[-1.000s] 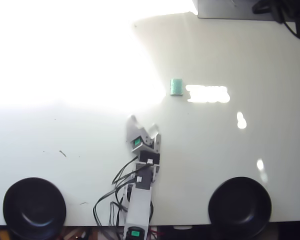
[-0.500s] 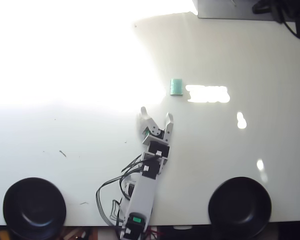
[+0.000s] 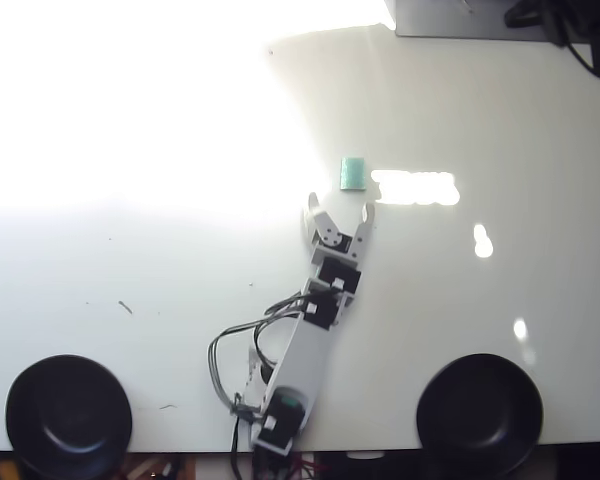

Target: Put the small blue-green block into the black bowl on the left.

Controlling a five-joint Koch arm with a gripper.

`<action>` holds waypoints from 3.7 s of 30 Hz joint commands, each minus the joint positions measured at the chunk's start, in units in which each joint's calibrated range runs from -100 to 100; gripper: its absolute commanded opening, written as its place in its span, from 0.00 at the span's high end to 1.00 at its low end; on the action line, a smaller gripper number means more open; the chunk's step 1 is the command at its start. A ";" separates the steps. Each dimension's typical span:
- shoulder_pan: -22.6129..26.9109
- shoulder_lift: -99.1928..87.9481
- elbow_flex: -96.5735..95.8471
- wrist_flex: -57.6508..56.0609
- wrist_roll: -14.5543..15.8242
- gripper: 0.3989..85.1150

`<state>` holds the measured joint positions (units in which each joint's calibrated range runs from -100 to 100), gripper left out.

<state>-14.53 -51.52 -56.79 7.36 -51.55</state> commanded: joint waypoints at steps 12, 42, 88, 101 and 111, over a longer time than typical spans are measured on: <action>-0.24 30.79 12.15 19.84 -3.32 0.46; 5.27 35.71 6.79 23.16 1.51 0.96; 64.13 -15.06 9.84 -3.84 6.50 0.96; 67.11 -6.17 19.63 -3.76 8.01 0.96; 66.81 -6.39 19.26 -4.57 8.16 0.62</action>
<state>52.43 -57.58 -41.55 1.60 -43.54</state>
